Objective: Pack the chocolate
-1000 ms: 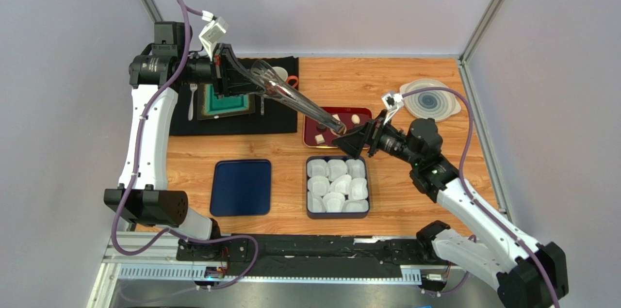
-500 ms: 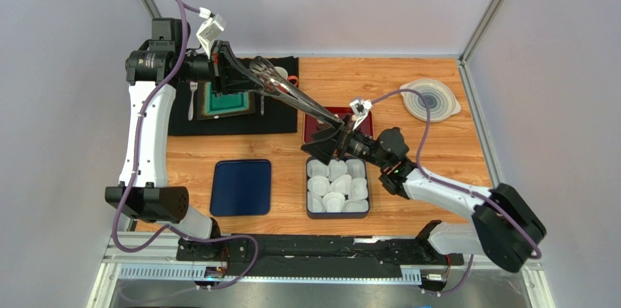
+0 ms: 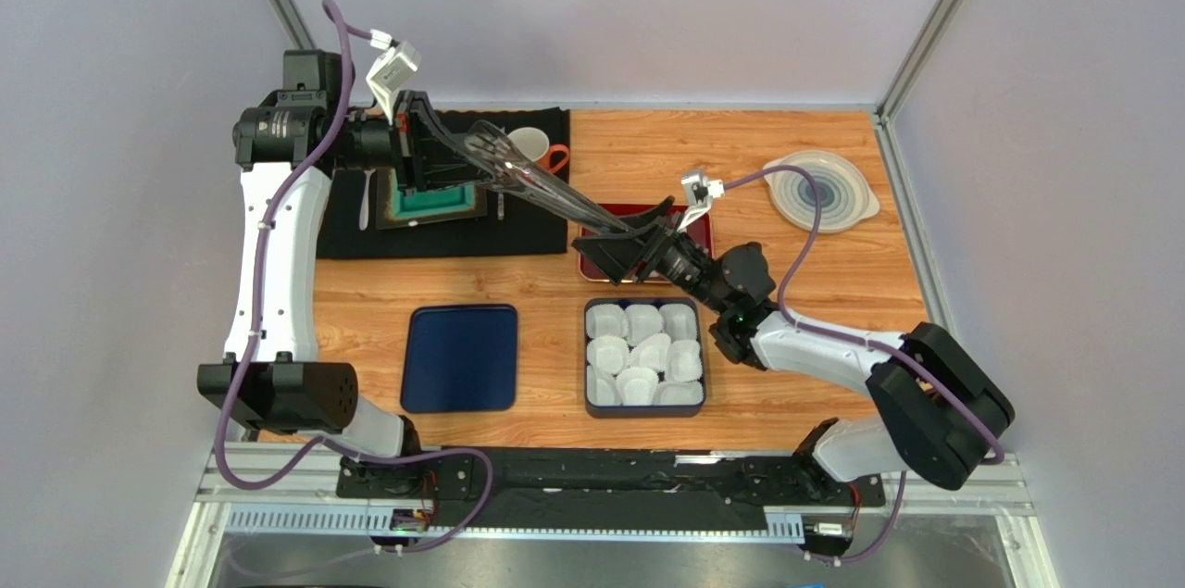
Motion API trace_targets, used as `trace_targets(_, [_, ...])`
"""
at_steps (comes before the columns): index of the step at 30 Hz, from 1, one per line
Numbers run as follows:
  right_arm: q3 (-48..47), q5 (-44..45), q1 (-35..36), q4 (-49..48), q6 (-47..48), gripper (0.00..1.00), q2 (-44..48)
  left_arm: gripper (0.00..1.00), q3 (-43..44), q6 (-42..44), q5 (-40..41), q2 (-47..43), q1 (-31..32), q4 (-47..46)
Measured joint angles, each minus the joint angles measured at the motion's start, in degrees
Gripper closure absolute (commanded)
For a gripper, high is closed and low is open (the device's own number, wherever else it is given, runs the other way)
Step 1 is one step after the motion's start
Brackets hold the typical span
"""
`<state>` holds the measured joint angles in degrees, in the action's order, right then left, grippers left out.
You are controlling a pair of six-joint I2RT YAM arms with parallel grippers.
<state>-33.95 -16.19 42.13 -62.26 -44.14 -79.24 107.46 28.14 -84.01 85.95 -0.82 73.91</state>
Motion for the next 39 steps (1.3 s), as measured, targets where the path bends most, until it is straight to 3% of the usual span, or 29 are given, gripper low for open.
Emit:
trace_targets(11, [-0.17, -1.62, -0.59, -0.15, -0.52, 0.56, 0.7, 1.0, -4.24, 2.19, -1.03, -3.8, -1.73, -1.55])
trace_targets(18, [-0.17, -6.62, -1.6, 0.79, -1.11, 0.65, 2.45, 1.0, -8.24, 3.15, -2.54, -4.94, -3.54, -3.87])
trace_targets(33, [-0.44, -10.34, -3.28, 14.29, 1.05, 0.74, 12.76, 1.0, -18.95, 6.54, -5.31, -9.4, -4.63, -3.96])
trace_targets(36, [-1.33, -11.02, -3.85, 16.5, 1.44, 0.8, 13.99, 1.0, -20.02, 6.95, -5.31, -9.42, -4.87, -3.93])
trace_targets(39, [-2.43, -11.1, -4.37, 18.23, 1.62, 0.93, 15.41, 1.0, -21.18, 7.21, -5.4, -9.42, -5.18, -3.8])
